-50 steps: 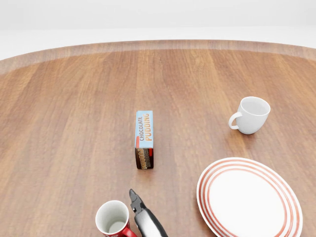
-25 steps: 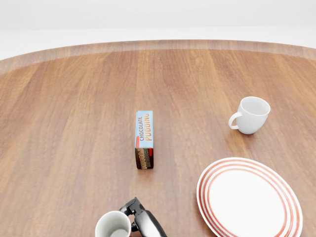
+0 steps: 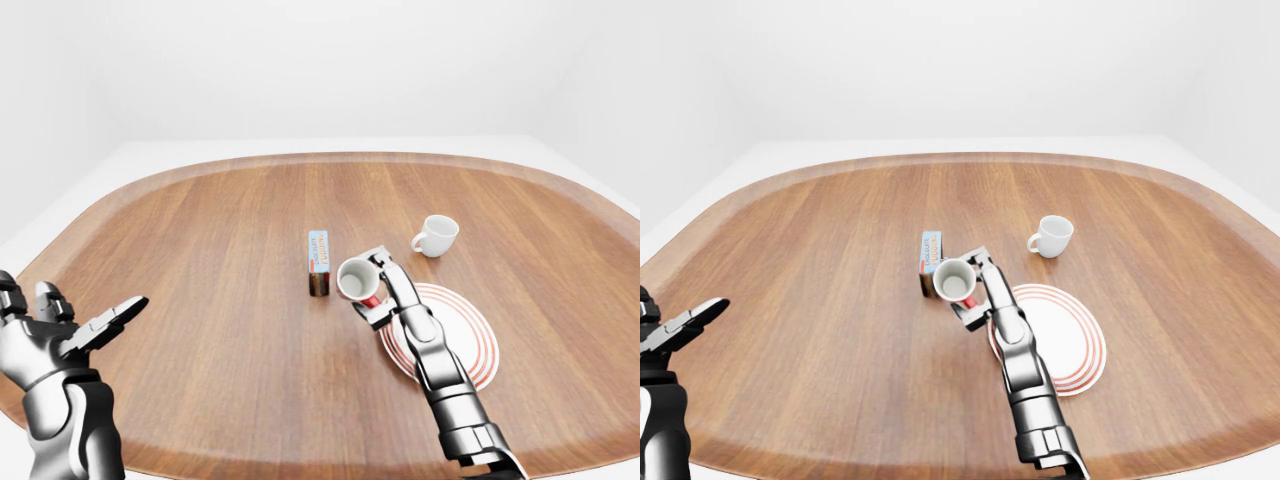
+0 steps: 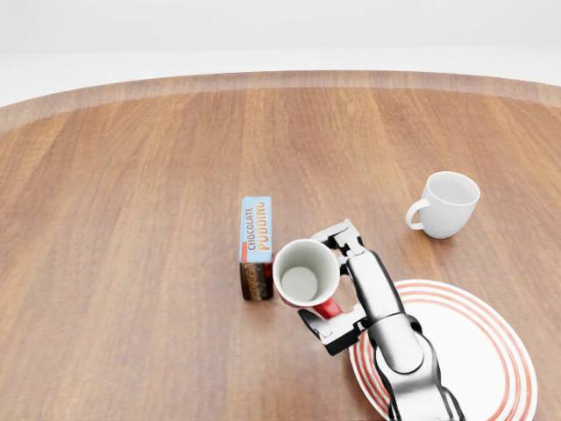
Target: Pick up the red mug and put it on the plate
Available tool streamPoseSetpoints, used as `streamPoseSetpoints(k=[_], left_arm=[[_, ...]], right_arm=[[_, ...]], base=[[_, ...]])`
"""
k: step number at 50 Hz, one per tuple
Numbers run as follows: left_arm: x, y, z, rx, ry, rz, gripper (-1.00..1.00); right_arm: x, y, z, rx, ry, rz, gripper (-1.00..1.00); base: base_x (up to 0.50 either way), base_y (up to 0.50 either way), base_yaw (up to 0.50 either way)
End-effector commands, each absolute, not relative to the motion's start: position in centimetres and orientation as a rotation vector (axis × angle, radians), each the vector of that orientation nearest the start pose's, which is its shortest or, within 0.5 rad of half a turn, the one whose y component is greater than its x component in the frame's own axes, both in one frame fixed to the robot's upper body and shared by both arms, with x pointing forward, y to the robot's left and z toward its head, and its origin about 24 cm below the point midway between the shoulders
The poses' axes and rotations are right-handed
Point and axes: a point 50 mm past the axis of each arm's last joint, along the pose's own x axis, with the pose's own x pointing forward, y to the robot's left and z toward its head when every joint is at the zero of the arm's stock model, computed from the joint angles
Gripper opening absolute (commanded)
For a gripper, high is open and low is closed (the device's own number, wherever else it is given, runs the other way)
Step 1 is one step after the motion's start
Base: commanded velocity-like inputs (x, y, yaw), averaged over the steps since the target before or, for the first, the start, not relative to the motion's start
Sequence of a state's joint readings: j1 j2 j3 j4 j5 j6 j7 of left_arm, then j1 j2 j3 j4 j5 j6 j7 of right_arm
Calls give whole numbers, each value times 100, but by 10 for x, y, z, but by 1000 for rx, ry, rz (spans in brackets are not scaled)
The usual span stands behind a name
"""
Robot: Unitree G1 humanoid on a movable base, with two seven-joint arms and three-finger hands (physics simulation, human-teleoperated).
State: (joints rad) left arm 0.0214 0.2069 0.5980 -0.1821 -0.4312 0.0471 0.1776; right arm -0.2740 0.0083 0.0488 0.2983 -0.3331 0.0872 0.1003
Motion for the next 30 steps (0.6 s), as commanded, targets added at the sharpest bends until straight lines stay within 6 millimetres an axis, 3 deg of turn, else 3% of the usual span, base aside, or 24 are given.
streamPoseSetpoints(k=[1, 4, 8, 14, 20, 30], left_arm=[[201, 323, 108, -192, -275, 688, 100], [202, 323, 108, -184, -276, 686, 100], [204, 323, 107, -179, -278, 685, 100], [203, 324, 108, -181, -279, 687, 100], [204, 324, 107, -181, -279, 689, 100], [203, 323, 108, -178, -278, 686, 100]], right_arm=[[312, -238, 98, -390, -28, -92, -100], [286, -304, 62, -349, 166, -265, -100], [266, -336, 51, -322, 200, -339, -100], [253, -350, 29, -295, 252, -366, -100], [235, -355, -12, -204, 433, -391, -100], [233, -355, -18, -174, 461, -392, -100]], base=[[0, 0, 0], [0, 0, 0], [0, 0, 0], [0, 0, 0], [0, 0, 0], [0, 0, 0]])
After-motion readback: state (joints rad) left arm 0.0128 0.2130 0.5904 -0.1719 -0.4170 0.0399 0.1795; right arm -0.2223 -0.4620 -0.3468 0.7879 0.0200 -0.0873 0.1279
